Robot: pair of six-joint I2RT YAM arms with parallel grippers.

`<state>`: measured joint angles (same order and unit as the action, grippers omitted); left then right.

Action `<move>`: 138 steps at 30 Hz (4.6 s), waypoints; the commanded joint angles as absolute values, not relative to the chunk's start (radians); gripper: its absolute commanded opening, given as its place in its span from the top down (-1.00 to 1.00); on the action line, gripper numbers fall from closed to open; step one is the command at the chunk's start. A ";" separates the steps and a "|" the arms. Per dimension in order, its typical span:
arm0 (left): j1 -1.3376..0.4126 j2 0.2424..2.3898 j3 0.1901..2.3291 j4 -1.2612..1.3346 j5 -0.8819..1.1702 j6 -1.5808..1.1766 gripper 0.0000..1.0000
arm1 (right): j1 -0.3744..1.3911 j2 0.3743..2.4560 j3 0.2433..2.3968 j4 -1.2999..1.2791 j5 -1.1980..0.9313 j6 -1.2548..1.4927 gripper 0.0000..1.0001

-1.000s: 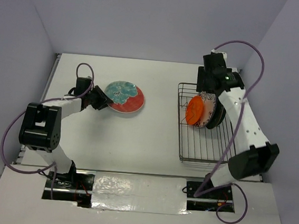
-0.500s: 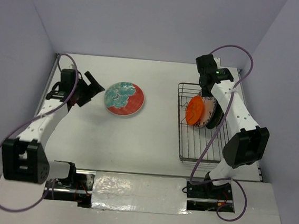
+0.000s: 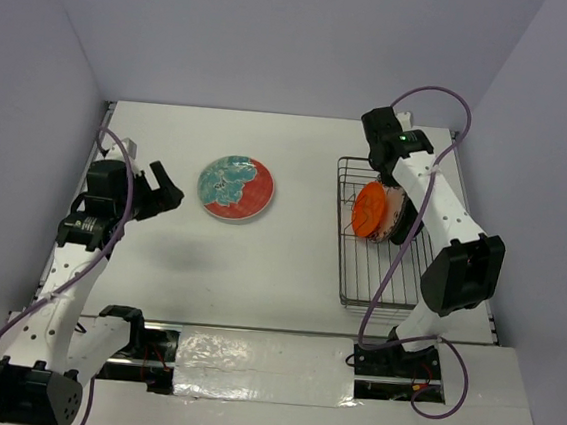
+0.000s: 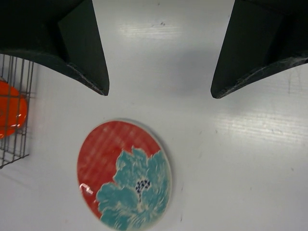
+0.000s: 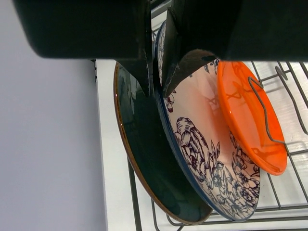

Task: Unload the plates from the dish rack

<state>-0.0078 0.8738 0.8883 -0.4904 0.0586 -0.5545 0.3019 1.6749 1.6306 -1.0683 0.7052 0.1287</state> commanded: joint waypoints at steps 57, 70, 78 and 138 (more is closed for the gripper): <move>-0.385 0.956 0.936 -0.017 0.620 -0.675 -0.75 | 0.454 1.012 1.433 -0.379 -0.543 0.393 1.00; -0.318 1.057 1.061 -0.300 0.160 -0.755 1.00 | 0.404 1.057 1.436 -0.667 0.124 0.382 -1.00; -0.042 1.424 1.205 -0.200 0.330 -0.819 1.00 | 0.356 0.957 1.347 -0.715 0.176 0.307 -1.00; -0.178 1.075 0.947 -0.574 0.204 -0.371 -0.99 | 0.267 1.485 1.430 -0.891 0.877 0.120 1.00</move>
<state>-0.1764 1.0626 0.9813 -0.5949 0.1955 -0.4129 0.2558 1.5375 1.4277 -0.9360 0.7540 0.1024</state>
